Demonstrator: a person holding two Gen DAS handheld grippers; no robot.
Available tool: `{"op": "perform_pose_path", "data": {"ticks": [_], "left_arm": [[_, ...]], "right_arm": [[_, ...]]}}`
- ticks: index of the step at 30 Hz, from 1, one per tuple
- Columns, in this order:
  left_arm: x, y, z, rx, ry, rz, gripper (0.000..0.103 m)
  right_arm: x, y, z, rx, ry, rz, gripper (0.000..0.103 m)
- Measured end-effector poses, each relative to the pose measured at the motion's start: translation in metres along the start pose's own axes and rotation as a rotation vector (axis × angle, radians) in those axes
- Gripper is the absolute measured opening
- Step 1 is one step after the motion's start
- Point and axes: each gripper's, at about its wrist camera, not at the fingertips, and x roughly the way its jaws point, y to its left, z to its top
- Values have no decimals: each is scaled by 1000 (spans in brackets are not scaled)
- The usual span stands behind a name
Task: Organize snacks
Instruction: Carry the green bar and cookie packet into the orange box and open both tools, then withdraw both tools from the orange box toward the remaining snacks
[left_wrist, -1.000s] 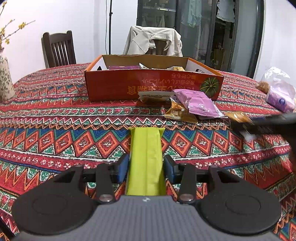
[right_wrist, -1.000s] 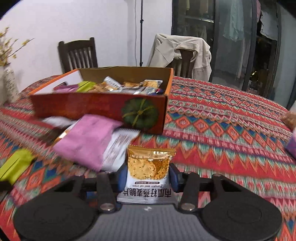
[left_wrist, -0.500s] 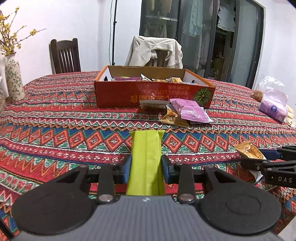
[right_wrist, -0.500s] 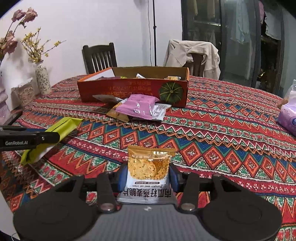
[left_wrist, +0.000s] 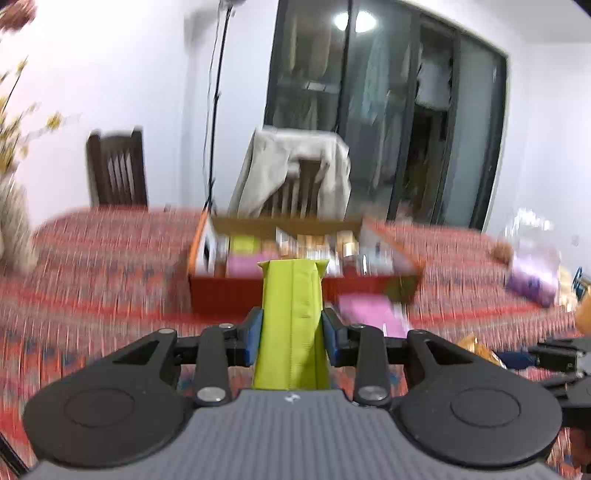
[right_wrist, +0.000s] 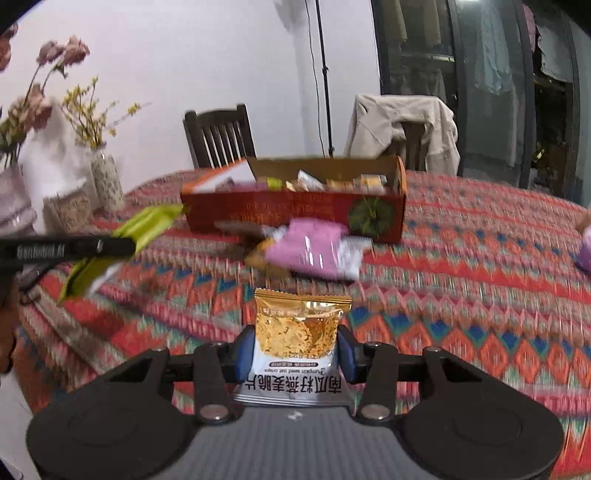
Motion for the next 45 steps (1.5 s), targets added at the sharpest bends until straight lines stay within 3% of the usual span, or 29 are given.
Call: {"op": "perform_pose_path", "data": {"ticks": [5, 9, 14, 18, 20, 23, 24, 27, 36, 40, 45], "left_arm": [[62, 24, 61, 17, -29, 28, 35], [126, 43, 89, 6, 12, 49, 35], [202, 72, 91, -6, 83, 74, 35], [227, 81, 81, -21, 119, 76, 35], [229, 80, 75, -23, 129, 51, 53], [227, 78, 72, -2, 128, 55, 55], [224, 78, 72, 5, 125, 59, 55], [213, 82, 75, -13, 115, 49, 56], [153, 67, 83, 15, 66, 46, 61], [108, 51, 73, 31, 29, 5, 66], [60, 23, 44, 87, 2, 9, 67]], "right_arm": [[23, -5, 58, -62, -84, 23, 44], [68, -16, 104, -32, -86, 52, 44], [142, -20, 152, 33, -35, 71, 45], [199, -15, 167, 42, 20, 7, 45], [223, -13, 167, 37, 59, -22, 45], [244, -9, 161, 28, 98, -36, 51], [245, -8, 158, 30, 96, -34, 55], [238, -11, 156, 31, 71, -31, 56], [162, -24, 159, 24, -52, -48, 65], [121, -25, 143, 19, -87, -40, 75], [81, -24, 110, 8, -90, -48, 76]]}}
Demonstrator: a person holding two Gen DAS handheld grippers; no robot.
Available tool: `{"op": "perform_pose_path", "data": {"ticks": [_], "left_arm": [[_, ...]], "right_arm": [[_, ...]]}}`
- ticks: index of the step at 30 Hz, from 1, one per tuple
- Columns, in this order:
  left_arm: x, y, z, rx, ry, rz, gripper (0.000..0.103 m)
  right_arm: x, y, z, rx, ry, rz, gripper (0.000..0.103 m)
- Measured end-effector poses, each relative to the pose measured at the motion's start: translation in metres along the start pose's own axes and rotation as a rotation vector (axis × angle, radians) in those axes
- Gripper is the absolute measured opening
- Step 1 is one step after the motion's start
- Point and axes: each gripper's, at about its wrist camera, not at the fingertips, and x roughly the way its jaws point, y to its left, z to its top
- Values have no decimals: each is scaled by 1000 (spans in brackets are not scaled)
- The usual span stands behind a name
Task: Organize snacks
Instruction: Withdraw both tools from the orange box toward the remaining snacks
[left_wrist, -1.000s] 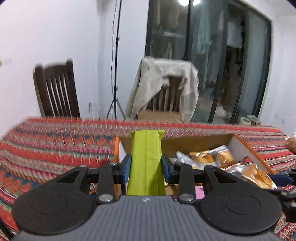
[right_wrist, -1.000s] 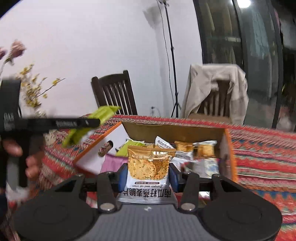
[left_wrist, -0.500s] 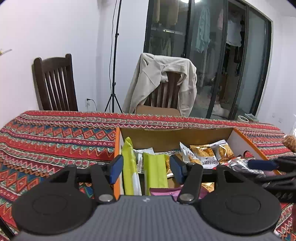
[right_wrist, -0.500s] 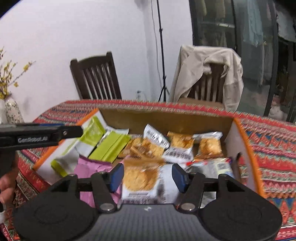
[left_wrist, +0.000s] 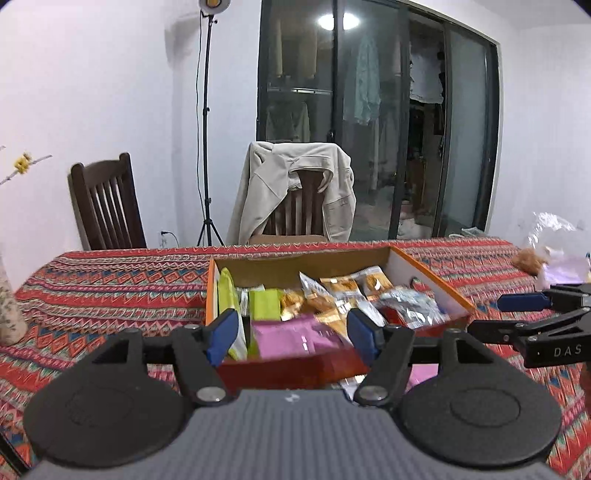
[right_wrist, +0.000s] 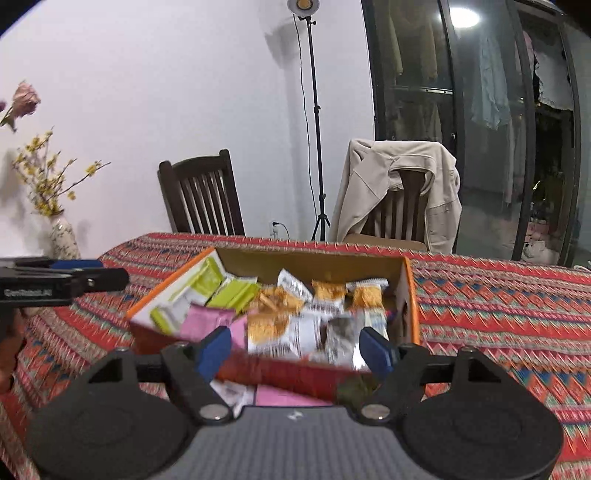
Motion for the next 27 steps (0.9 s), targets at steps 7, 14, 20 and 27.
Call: {"op": "perform_pose_path", "data": {"ticks": [7, 14, 20, 27], "left_arm": [[-50, -34, -48, -13, 19, -8, 72], [-72, -48, -93, -44, 113, -14, 73], [-79, -51, -112, -57, 155, 7, 73], [-80, -56, -114, -46, 162, 7, 73]], "right_arm": [[-56, 12, -53, -40, 14, -23, 79], [-95, 16, -104, -13, 57, -48, 81], [-107, 15, -129, 18, 98, -63, 81], [-113, 17, -133, 23, 96, -60, 82]]}}
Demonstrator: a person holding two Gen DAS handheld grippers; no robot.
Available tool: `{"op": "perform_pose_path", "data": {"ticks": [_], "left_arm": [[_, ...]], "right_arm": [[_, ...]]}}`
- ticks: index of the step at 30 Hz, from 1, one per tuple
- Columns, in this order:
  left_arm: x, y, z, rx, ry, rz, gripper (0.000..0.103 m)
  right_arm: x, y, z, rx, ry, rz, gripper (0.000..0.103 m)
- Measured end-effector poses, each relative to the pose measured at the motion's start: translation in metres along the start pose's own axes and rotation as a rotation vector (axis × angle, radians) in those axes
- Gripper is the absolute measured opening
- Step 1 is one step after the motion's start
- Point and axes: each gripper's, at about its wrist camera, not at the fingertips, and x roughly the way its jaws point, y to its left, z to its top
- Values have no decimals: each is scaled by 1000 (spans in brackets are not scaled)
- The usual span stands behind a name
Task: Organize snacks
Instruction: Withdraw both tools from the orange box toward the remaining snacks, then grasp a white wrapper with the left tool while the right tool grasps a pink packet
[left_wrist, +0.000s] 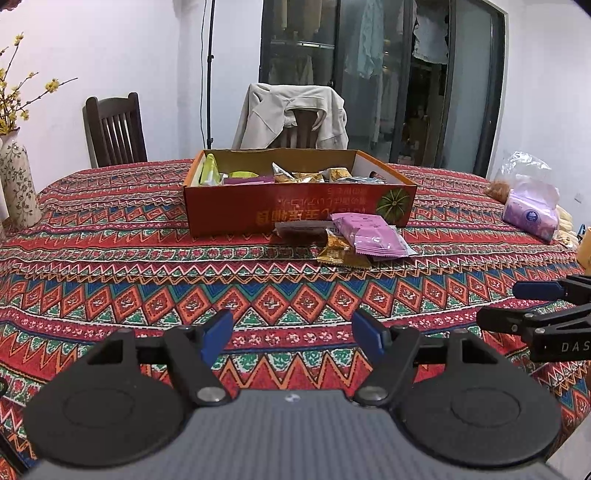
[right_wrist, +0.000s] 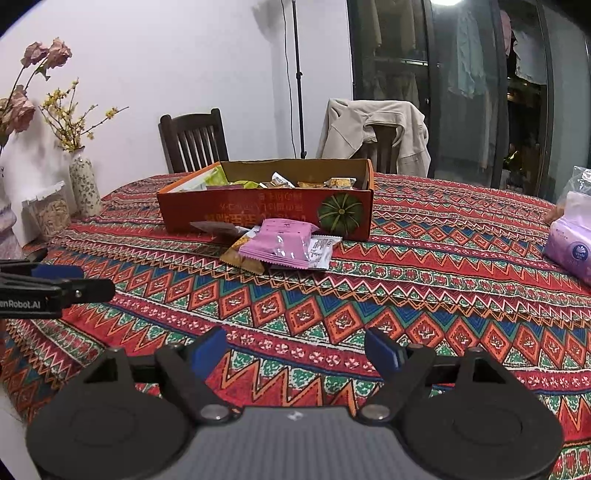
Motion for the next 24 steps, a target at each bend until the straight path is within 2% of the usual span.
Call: {"op": "perform_pose_path", "data": {"ticks": [7, 12, 16, 18, 22, 24], "left_arm": [[20, -1, 14, -10, 4, -15, 73], [54, -3, 40, -2, -15, -8, 73], [87, -1, 65, -16, -10, -45, 76], [107, -1, 77, -15, -3, -65, 81], [152, 1, 92, -19, 50, -82, 81], [173, 4, 95, -34, 89, -65, 75]], "right_arm": [[8, -2, 4, 3, 8, 3, 82], [22, -6, 14, 19, -2, 7, 81], [35, -7, 28, 26, -24, 9, 81], [43, -7, 35, 31, -34, 12, 81], [63, -5, 49, 34, -41, 16, 81], [72, -4, 54, 33, -44, 21, 80]]}}
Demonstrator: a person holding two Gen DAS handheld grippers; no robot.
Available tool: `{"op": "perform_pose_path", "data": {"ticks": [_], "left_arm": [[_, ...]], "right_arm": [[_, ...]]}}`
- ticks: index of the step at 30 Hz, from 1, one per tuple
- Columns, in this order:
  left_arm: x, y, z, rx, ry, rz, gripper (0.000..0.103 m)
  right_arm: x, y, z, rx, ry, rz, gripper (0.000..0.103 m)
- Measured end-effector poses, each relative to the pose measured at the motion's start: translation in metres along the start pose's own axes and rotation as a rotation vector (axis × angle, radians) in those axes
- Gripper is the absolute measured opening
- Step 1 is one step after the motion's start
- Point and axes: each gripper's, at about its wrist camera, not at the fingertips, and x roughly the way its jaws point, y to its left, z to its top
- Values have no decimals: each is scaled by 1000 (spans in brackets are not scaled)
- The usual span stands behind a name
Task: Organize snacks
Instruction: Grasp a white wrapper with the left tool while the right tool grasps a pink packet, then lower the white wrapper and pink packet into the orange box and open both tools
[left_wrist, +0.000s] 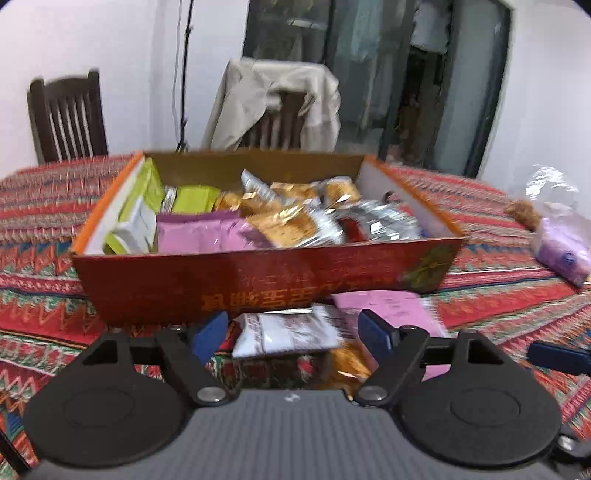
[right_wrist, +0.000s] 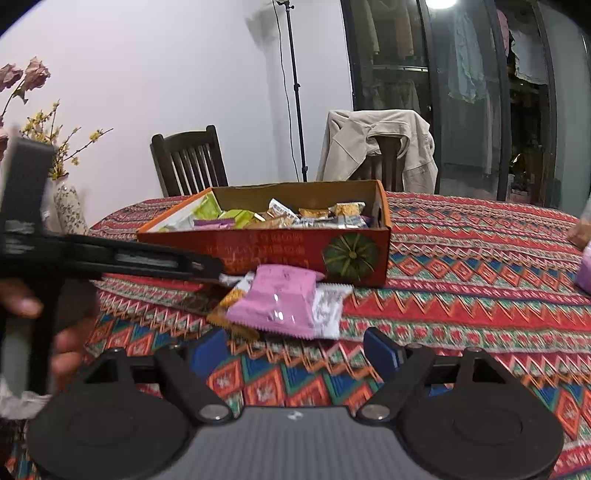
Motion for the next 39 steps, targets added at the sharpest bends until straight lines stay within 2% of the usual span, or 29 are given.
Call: {"op": "perform_pose_path", "data": {"ticks": [1, 3, 5, 7, 10, 15, 17, 19, 22, 24, 26, 28, 29, 32, 35, 39], "left_arm": [[7, 2, 1, -3, 8, 11, 73], [14, 8, -2, -16, 26, 2, 54], [14, 14, -9, -36, 46, -43, 50], [8, 14, -16, -20, 45, -38, 45], [-11, 14, -31, 8, 31, -22, 44], [-49, 22, -60, -18, 25, -6, 46], [-60, 24, -67, -28, 23, -4, 47], [-66, 26, -72, -28, 27, -13, 51], [-67, 19, -77, 4, 15, 8, 55], [-65, 14, -76, 19, 17, 19, 63], [-62, 10, -75, 26, 15, 20, 64], [-61, 6, -76, 41, 10, 46, 62], [-61, 5, -77, 47, 6, 61, 51], [-68, 3, -80, 44, 5, 64, 44], [-80, 4, -84, 13, 7, 47, 43], [-109, -3, -90, 10, -28, 49, 43]], "right_arm": [[5, 1, 3, -1, -1, 0, 80], [14, 1, 7, -6, 3, -3, 80], [22, 1, 12, -9, 6, -1, 80], [33, 1, 16, -3, 15, 5, 80], [53, 3, 20, -5, 30, 13, 79], [85, 11, 29, -32, 38, -1, 71], [96, 16, 30, -59, 56, -21, 60], [99, 19, 30, -77, 52, -33, 60], [94, 19, 28, -64, 51, -23, 60], [86, 19, 24, -55, 51, -18, 60], [75, 19, 18, -55, 50, -17, 60], [60, 20, 11, -49, 51, -11, 60], [53, 20, 7, -47, 50, -11, 60], [30, 19, -6, -51, 50, -12, 60], [9, 16, -19, -47, 62, -19, 60], [-15, 14, -31, -43, 59, -17, 60]]}}
